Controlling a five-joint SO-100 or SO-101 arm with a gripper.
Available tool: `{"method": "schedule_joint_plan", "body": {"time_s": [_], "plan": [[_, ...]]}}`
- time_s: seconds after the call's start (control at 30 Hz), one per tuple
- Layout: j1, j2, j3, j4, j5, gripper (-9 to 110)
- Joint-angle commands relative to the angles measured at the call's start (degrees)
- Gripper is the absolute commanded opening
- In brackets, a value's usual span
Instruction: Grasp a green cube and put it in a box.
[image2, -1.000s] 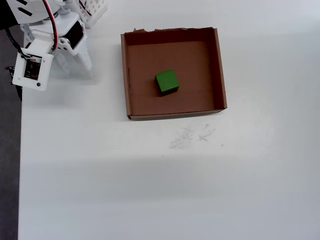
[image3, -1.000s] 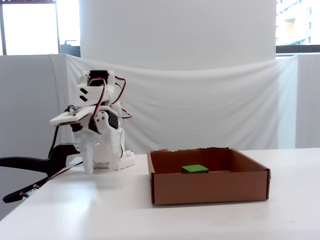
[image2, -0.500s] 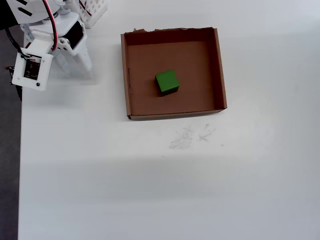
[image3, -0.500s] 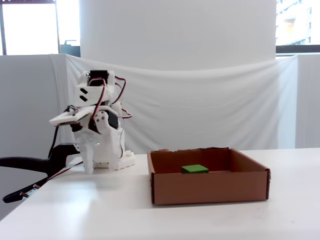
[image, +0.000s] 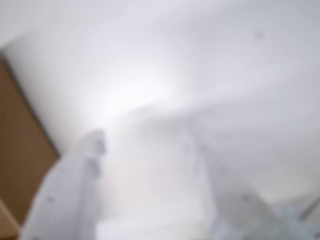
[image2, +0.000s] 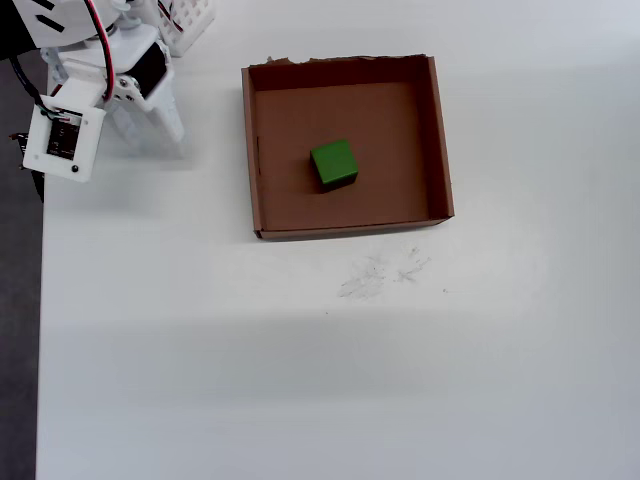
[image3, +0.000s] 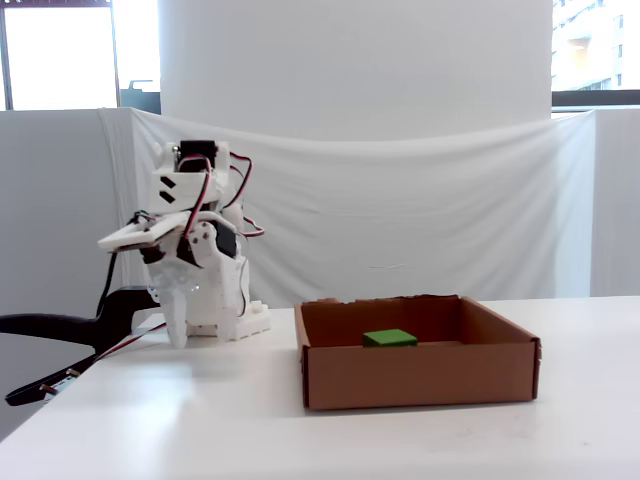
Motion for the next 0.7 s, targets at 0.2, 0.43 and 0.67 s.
{"method": "schedule_joint_plan", "body": {"time_s": [0.2, 0.43, 0.67], "plan": [[-0.2, 0.3, -0.4, 0.2, 0.5, 21], [-0.2, 0.3, -0.4, 0.1, 0.7, 21], [-0.2, 0.3, -0.4, 0.1, 0.9, 21]]}}
